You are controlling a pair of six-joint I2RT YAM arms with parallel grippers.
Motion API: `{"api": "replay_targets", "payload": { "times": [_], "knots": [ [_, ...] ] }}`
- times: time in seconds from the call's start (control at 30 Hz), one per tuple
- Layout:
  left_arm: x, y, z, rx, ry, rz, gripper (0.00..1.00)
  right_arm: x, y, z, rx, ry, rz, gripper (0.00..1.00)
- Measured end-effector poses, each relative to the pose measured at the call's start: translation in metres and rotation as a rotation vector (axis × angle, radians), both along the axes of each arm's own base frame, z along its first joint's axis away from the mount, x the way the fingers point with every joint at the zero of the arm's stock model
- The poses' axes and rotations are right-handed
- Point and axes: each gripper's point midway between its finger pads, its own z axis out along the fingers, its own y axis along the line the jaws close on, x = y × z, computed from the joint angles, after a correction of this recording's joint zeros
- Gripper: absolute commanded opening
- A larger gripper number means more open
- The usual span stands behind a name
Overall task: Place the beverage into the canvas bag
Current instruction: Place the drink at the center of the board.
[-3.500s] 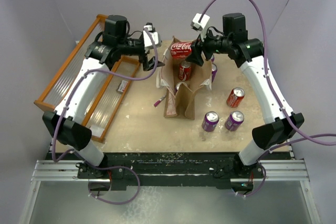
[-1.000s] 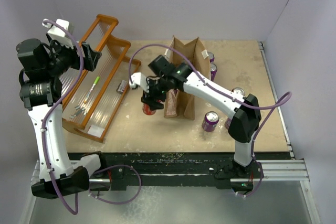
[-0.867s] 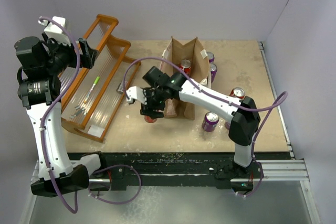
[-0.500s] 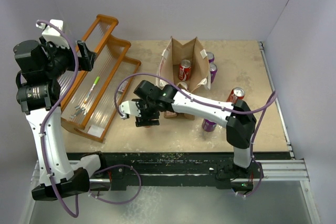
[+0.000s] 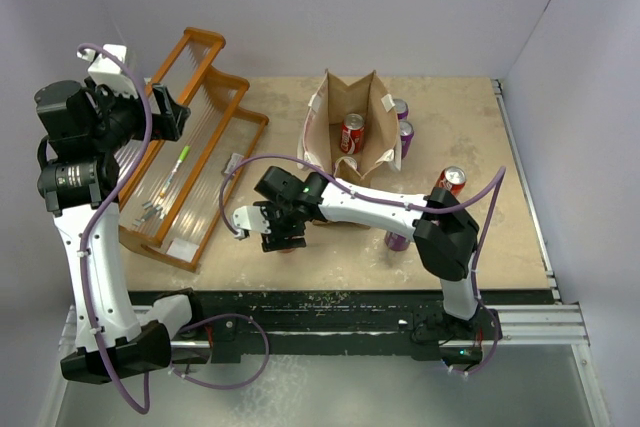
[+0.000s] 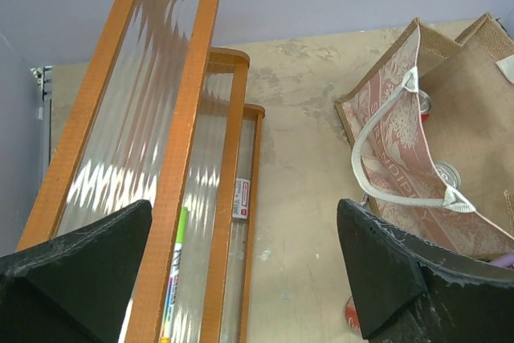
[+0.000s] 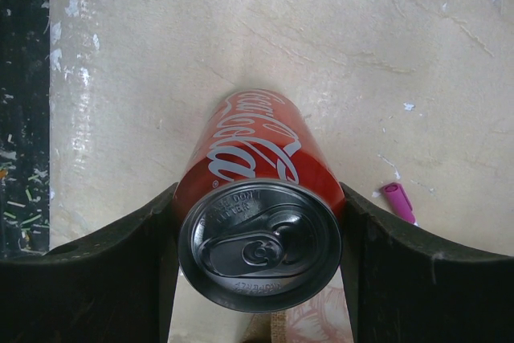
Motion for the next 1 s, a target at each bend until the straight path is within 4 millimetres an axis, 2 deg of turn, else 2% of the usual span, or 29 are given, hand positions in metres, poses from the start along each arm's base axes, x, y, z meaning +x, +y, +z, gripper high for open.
{"api": "replay_targets", "payload": {
  "times": [0.13, 0.3, 0.5, 0.77, 0.87, 0.93, 1.0],
  "knots": [
    [-0.001, -0.003, -0.003, -0.005, 0.004, -0.014, 0.99, 0.001, 0.002, 0.000, 0.008, -0.007, 0.007, 0.49],
    [-0.002, -0.008, -0.002, -0.013, 0.000, -0.048, 0.99, 0.001, 0.004, 0.000, 0.015, -0.009, 0.010, 0.60],
    [-0.002, -0.014, 0.001, -0.020, -0.016, -0.085, 0.99, 0.002, 0.004, 0.000, 0.018, -0.011, 0.009, 0.81],
    [0.008, -0.017, -0.008, -0.039, 0.015, -0.118, 0.99, 0.002, 0.006, 0.001, 0.028, -0.009, 0.000, 0.88],
    [0.012, -0.017, -0.010, -0.042, 0.016, -0.124, 1.00, 0.000, 0.007, 0.008, 0.043, 0.004, -0.006, 0.88],
    [0.016, -0.016, -0.011, -0.049, 0.018, -0.125, 0.99, -0.002, 0.012, 0.022, 0.068, 0.019, -0.018, 0.88],
    [0.021, -0.016, -0.012, -0.060, 0.020, -0.125, 0.97, 0.002, 0.018, 0.047, 0.125, 0.015, -0.041, 0.88]
  ]
}}
